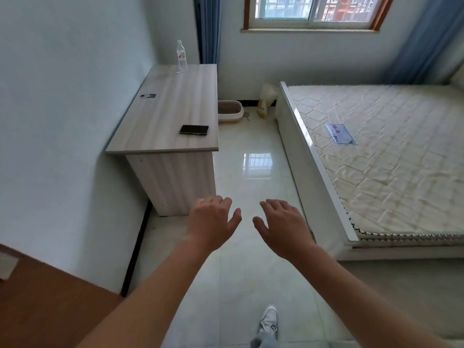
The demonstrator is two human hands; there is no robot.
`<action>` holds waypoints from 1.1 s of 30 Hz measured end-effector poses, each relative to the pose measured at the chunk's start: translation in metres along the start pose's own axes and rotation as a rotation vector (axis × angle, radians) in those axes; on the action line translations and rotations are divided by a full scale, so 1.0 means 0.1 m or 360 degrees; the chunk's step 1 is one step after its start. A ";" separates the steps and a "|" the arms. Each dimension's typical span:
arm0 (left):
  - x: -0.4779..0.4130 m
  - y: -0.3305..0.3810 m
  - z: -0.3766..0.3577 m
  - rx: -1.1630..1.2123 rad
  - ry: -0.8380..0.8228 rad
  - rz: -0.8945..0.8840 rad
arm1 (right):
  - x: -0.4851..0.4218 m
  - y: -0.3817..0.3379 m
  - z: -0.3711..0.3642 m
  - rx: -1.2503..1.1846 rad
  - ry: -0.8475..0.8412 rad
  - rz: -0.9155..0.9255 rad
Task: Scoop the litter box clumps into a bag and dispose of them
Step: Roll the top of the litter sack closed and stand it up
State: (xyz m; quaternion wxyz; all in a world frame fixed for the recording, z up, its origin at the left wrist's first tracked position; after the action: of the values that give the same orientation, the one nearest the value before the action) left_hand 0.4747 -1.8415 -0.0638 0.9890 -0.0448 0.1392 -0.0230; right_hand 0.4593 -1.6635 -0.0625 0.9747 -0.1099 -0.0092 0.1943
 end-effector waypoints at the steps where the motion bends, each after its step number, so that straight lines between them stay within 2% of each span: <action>1: -0.13 0.01 -0.02 -0.0010 0.0018 -0.0010 | -0.14 0.07 0.00 -0.0021 0.0009 0.0010; 9: -1.11 -0.02 -0.04 -0.0086 0.0197 0.0076 | -1.27 0.39 0.08 -0.0106 0.0147 0.0153; 18: -1.98 -0.42 -0.45 -0.0052 0.0115 0.0141 | -2.44 0.36 0.08 -0.0064 0.0164 0.0239; 24: -2.65 -0.91 -0.94 0.0092 0.0187 0.0126 | -3.22 0.40 -0.05 0.0027 0.0163 0.0126; 33: -3.57 -1.34 -1.47 0.0199 0.0025 0.0101 | -4.19 0.41 -0.16 0.0005 0.0107 0.0015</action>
State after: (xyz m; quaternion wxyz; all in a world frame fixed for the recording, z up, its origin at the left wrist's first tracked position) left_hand 0.0868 -1.9663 -0.0938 0.9890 0.0215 0.1465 -0.0007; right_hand 0.0574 -1.7899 -0.0770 0.9737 -0.1149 0.0244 0.1951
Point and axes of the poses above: each hand's wrist, its own x-axis away from the middle knuckle, its own z-axis out of the back of the hand, y = z × x, the point moved 4 cm from there along -x, towards the middle knuckle, and after that the axes turned 5 degrees about -x, right-handed, at the moved point
